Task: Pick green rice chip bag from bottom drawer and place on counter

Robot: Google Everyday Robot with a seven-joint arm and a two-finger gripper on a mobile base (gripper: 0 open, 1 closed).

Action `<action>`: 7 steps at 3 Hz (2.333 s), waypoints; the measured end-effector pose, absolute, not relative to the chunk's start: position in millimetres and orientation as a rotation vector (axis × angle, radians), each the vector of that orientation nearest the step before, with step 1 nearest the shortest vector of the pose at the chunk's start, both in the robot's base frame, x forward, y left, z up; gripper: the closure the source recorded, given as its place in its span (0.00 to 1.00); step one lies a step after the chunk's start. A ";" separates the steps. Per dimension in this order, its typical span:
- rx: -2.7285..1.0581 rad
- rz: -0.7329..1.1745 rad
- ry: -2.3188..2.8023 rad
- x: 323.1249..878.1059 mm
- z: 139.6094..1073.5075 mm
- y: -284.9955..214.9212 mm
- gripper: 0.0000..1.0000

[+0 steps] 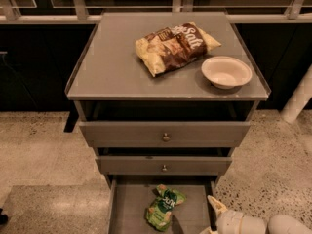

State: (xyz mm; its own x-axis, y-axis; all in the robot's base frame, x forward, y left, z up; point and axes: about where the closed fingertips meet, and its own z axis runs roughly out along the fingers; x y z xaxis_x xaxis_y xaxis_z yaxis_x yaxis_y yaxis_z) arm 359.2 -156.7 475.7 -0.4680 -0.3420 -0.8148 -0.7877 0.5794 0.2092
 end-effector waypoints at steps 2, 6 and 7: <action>-0.888 0.869 2.076 397.1 380.1 -157.5 0.00; -1.046 0.893 1.998 448.5 303.9 -125.0 0.00; -1.055 0.869 1.963 480.3 281.7 -111.4 0.00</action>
Offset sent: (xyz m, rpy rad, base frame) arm 0.0674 0.0089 -0.1648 0.0951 0.1360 0.0725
